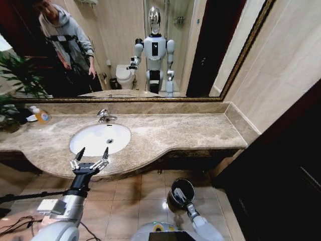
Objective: Pick up the trash from the sink and place it in the trash bin.
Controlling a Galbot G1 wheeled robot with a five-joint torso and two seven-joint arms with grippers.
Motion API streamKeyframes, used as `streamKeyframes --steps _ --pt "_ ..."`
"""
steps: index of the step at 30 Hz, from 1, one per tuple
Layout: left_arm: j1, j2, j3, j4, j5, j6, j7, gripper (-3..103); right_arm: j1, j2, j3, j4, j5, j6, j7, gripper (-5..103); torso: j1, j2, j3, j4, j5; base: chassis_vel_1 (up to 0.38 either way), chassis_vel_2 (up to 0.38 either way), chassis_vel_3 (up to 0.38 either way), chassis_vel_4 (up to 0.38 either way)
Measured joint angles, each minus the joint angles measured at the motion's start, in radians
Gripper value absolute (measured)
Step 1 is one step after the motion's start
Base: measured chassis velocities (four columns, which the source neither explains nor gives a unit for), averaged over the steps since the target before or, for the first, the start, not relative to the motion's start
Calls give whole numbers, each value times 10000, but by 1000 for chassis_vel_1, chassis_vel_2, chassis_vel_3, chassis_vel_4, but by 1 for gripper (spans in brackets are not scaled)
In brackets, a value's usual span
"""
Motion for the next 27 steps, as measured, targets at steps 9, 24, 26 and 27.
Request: streamKeyframes --steps 9,24,26,27 --pt "0 0 0 0 0 0 0 100 -246 -101 5 473 165 -15 22 58 0 0 0 0 0 0 0 0 0" --pt "0 0 0 -1 0 0 0 100 -1603 -206 -61 3671 1771 -1156 -2 100 0 0 0 0 1 0 0 0 0" --pt "0 0 0 0 0 0 0 100 -1748 -245 -54 4052 1900 -1311 34 100 0 0 0 -1 0 0 0 0 0" --pt "-1 0 0 -1 0 0 0 100 -1835 -268 -49 4287 1986 -1396 56 100 0 0 -1 0 0 0 0 0 0"
